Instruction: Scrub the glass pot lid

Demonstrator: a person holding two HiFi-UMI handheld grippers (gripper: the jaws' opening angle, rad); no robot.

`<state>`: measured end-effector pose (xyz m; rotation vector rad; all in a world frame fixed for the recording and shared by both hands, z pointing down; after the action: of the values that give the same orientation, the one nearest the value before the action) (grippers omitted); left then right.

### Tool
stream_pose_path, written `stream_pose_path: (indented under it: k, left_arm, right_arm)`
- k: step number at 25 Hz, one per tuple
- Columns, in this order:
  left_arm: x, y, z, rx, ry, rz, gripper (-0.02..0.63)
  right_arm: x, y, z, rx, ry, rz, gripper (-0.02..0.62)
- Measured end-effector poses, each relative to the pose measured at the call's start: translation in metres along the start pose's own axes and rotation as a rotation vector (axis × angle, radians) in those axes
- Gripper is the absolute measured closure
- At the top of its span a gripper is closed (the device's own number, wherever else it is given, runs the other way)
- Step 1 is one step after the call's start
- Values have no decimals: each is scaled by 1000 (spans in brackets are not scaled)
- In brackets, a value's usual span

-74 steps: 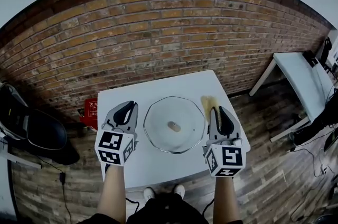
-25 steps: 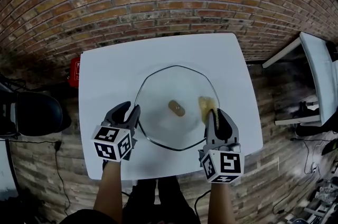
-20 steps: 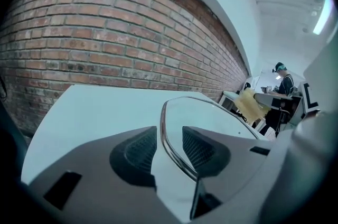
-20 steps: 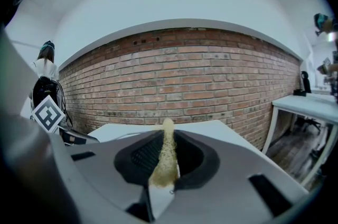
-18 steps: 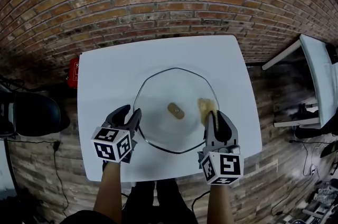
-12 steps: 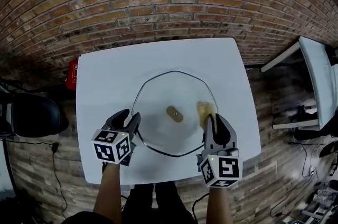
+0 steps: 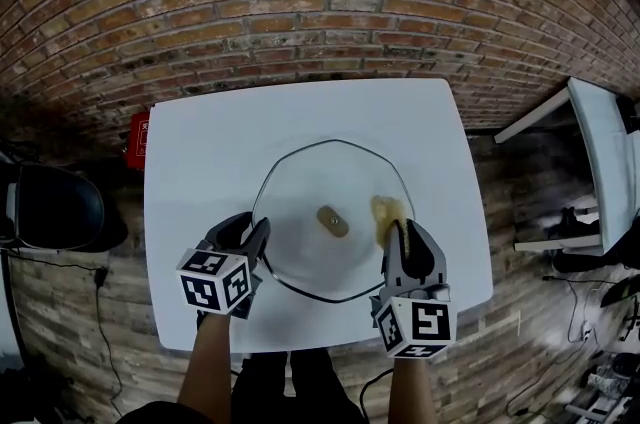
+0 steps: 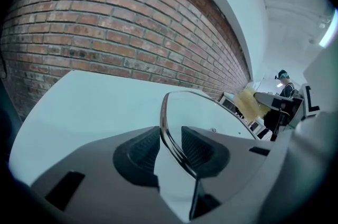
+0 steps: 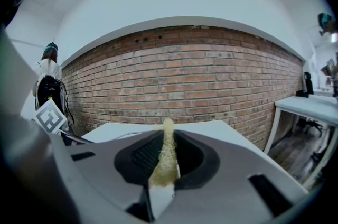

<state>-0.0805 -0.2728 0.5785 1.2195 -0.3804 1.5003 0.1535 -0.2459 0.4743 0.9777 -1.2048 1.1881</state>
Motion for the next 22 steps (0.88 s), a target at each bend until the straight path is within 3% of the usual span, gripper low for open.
stream_pose_path:
  k: [7,15,22]
  left_arm:
    - [1,-1,0,1,-2,-5,482]
    - [0,-1,-1,-1,-1,-8,483]
    - [-1,-1,-1,6,1,-5,483]
  right_arm:
    - [-6,12,9,-28,-9,-5,537]
    - [-19,70,43,-139,-42,28,537]
    - [-11,116,72,-216,-12,41,537]
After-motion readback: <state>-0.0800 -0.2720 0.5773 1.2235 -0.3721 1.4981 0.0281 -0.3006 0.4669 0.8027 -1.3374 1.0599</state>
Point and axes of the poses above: the fingertips, and each gripper's own axes: z forward along the fingers, y to its left, x out of its underside, the point moved 1 cm from there along -z, backward along the fingers, and after that the axes turned 11 degrees about -y, right-handed, at the moved point
